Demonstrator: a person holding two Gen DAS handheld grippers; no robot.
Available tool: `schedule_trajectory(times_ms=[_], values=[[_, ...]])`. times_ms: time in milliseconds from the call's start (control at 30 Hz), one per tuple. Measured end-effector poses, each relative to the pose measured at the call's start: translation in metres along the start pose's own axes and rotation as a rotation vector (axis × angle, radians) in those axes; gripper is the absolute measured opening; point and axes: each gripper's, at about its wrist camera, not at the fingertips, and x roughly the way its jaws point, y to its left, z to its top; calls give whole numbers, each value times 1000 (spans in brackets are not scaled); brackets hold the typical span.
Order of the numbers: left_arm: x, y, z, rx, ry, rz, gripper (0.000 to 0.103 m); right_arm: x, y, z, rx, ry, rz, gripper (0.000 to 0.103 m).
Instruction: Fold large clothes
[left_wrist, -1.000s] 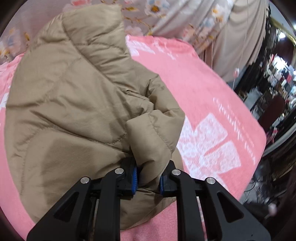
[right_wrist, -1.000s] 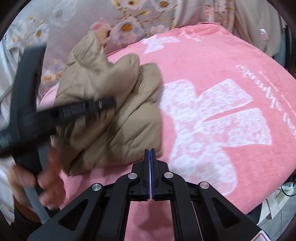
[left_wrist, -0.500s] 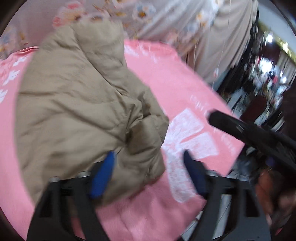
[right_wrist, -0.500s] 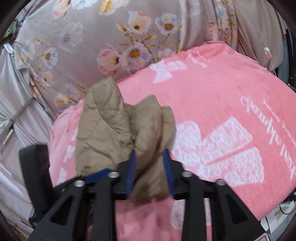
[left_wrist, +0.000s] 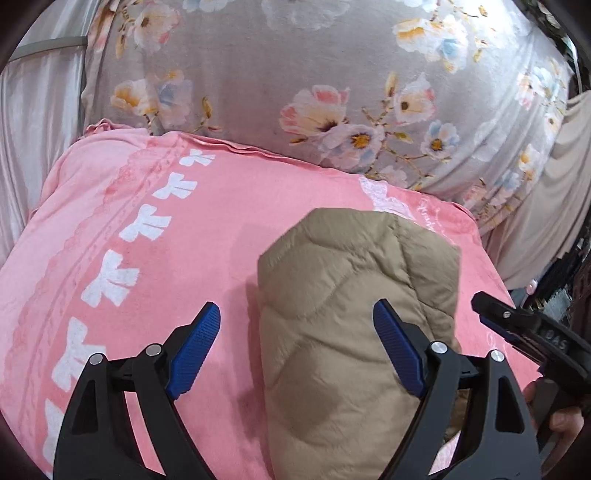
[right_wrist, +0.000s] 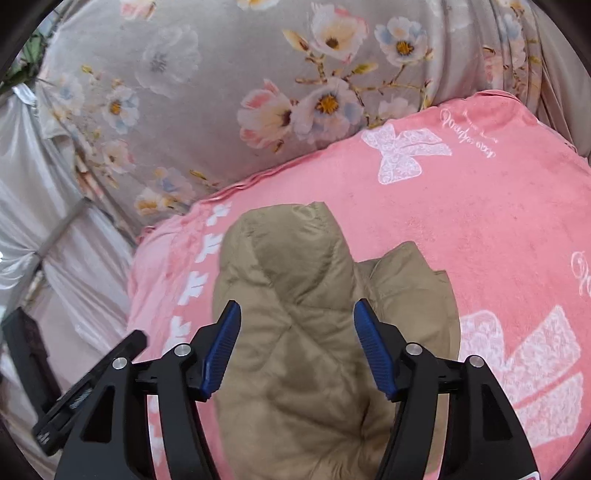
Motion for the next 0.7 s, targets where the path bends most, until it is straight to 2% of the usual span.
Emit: schedule_trajectory(times_ms=[100,133,167,200,267,367,500,600,700], values=[[13,1,6,-14,19,1,82,34,-4,7,2,48,-71,61],[16,-1,7,-16,20,4,82,43,-8,6,10,71,-79,54],[18,-3,7,-16,21,5,82,48,-13,4,16,91,-80,22],[20,-5,7,-14,24,4,81,49,-17,2,24,104,-66,12],[22,-11,5,-1,32,-8,80,27,-22,-6,40,43,-33,9],[29,-27,0,36,46,-7,79,-1,-27,-16,15,-49,-107,8],[53,-57,-18,87,111,-15,75,16,-41,-29,-37,-19,-241,8],[71,-73,-31,127,148,14,72,31,-52,-36,-46,7,-272,9],[87,-81,-41,146,189,30,72,43,-63,-41,-37,30,-264,10]])
